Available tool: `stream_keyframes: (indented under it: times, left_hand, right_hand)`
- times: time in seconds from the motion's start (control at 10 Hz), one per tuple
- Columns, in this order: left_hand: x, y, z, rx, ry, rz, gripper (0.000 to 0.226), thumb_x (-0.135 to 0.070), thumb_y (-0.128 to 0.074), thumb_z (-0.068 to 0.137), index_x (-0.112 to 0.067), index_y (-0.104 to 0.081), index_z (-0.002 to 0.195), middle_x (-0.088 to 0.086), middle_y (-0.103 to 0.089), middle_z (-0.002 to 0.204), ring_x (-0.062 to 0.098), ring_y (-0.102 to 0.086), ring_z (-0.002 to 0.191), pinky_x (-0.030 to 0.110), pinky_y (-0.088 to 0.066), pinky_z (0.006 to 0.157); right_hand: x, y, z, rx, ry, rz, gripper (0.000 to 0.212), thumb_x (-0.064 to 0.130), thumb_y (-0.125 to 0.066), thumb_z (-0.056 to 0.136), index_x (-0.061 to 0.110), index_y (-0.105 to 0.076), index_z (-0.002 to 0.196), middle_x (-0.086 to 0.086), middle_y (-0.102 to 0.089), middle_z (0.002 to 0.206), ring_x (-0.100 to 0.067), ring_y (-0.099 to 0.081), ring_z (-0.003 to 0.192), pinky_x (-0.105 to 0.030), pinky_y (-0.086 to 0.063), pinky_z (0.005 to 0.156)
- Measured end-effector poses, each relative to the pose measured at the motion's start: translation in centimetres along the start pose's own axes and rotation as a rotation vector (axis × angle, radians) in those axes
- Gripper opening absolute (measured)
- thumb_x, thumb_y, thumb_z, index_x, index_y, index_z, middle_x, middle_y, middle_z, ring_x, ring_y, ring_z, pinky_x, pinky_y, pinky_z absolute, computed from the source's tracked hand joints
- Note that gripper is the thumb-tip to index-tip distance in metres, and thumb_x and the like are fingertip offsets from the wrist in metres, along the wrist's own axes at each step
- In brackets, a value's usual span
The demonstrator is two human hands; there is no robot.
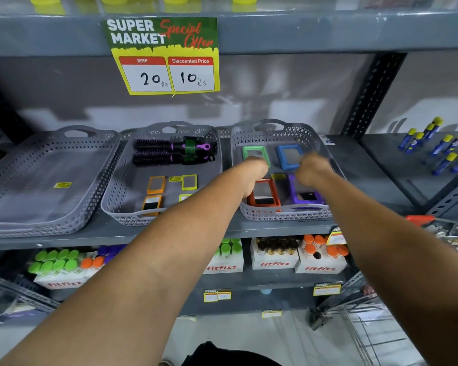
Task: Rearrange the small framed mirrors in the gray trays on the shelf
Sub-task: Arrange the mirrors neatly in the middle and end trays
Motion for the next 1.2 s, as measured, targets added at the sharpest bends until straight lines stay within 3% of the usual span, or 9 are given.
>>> stream_keyframes:
  times: [0.1, 0.2, 0.3, 0.4, 0.5, 0.6, 0.8, 1.1, 1.2]
  left_hand:
    - [-0.1, -0.2, 0.5, -0.011, -0.029, -0.012, 0.035, -0.024, -0.034, 0.094, -0.007, -0.053, 0.118, 0.015, -0.06, 0.125, 0.035, -0.059, 0.11, 0.05, -0.047, 0.097]
    - [-0.2, -0.1, 0.7, -0.022, -0.056, -0.01, 0.04, -0.025, -0.033, 0.095, -0.007, -0.048, 0.127, 0.014, -0.058, 0.129, 0.034, -0.057, 0.114, 0.049, -0.046, 0.099]
    - [-0.5, 0.0, 0.3, -0.049, -0.1, 0.008, 0.039, -0.024, -0.031, 0.097, -0.005, -0.048, 0.127, 0.014, -0.059, 0.126, 0.032, -0.057, 0.113, 0.044, -0.045, 0.101]
    - [-0.6, 0.0, -0.3, -0.053, -0.115, 0.011, 0.039, -0.025, -0.03, 0.099, -0.004, -0.048, 0.127, 0.014, -0.059, 0.125, 0.031, -0.057, 0.113, 0.041, -0.044, 0.101]
    - [-0.6, 0.1, -0.7, -0.065, -0.142, 0.036, 0.037, -0.024, -0.031, 0.101, -0.003, -0.046, 0.129, 0.011, -0.056, 0.117, 0.027, -0.053, 0.107, 0.035, -0.043, 0.095]
    - [-0.6, 0.2, -0.6, -0.068, -0.151, 0.05, 0.037, -0.023, -0.032, 0.102, -0.002, -0.045, 0.13, 0.008, -0.052, 0.112, 0.024, -0.05, 0.101, 0.033, -0.042, 0.091]
    - [-0.7, 0.4, -0.8, -0.085, -0.15, 0.059, 0.037, -0.022, -0.033, 0.102, -0.001, -0.044, 0.132, 0.014, -0.048, 0.111, 0.023, -0.041, 0.095, 0.033, -0.035, 0.083]
    - [-0.7, 0.5, -0.7, -0.074, -0.185, 0.031, 0.031, -0.021, -0.034, 0.101, -0.001, -0.052, 0.116, 0.015, -0.059, 0.109, 0.029, -0.058, 0.103, 0.037, -0.048, 0.094]
    - [-1.1, 0.6, -1.0, -0.093, -0.245, 0.063, 0.029, -0.023, -0.035, 0.101, 0.0, -0.053, 0.102, 0.012, -0.055, 0.093, 0.025, -0.056, 0.085, 0.029, -0.047, 0.074]
  right_hand:
    - [-2.3, 0.8, -0.1, -0.009, 0.014, -0.133, 0.038, 0.006, -0.056, 0.089, -0.006, -0.051, 0.125, -0.02, -0.062, 0.108, -0.033, -0.062, 0.098, -0.034, -0.052, 0.076]
    - [-2.6, -0.1, -0.5, 0.062, 0.04, -0.17, 0.03, 0.017, -0.061, 0.089, -0.002, -0.061, 0.111, -0.012, -0.064, 0.089, -0.028, -0.062, 0.086, -0.031, -0.052, 0.071]
    - [-2.5, -1.2, -1.1, 0.111, 0.052, -0.113, 0.04, 0.04, -0.069, 0.084, 0.004, -0.064, 0.1, -0.011, -0.064, 0.088, -0.025, -0.062, 0.087, -0.03, -0.05, 0.072]
    - [-2.5, -1.8, -1.4, 0.128, 0.039, -0.073, 0.062, 0.05, -0.073, 0.079, 0.002, -0.056, 0.115, -0.015, -0.061, 0.111, -0.028, -0.058, 0.104, -0.033, -0.049, 0.084]
    - [-2.5, -2.8, -1.4, 0.135, -0.007, -0.049, 0.097, 0.053, -0.078, 0.072, -0.002, -0.031, 0.138, -0.019, -0.05, 0.131, -0.033, -0.05, 0.12, -0.037, -0.044, 0.096]
    - [-2.7, -3.0, -1.2, 0.127, -0.039, -0.006, 0.102, 0.049, -0.081, 0.07, -0.002, -0.026, 0.14, -0.019, -0.049, 0.131, -0.034, -0.05, 0.119, -0.038, -0.045, 0.095]
    - [-2.6, -3.2, -1.2, 0.138, -0.033, 0.025, 0.083, 0.039, -0.083, 0.071, 0.002, -0.039, 0.13, -0.013, -0.049, 0.106, -0.026, -0.05, 0.094, -0.032, -0.044, 0.076]
    - [-2.7, -3.3, -0.8, 0.114, -0.028, 0.048, 0.077, 0.047, -0.079, 0.073, 0.004, -0.042, 0.125, -0.009, -0.05, 0.1, -0.025, -0.052, 0.092, -0.032, -0.045, 0.077]
    - [-2.9, -2.6, -0.6, 0.068, -0.029, 0.089, 0.068, 0.047, -0.077, 0.075, 0.008, -0.046, 0.121, -0.006, -0.053, 0.092, -0.023, -0.053, 0.085, -0.03, -0.044, 0.072]
Point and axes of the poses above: each hand's wrist, its own z-axis towards the middle knuckle, its own y-axis out of the back of the hand, x = y × z, the point moved 7 cm from there along z, towards the middle knuckle
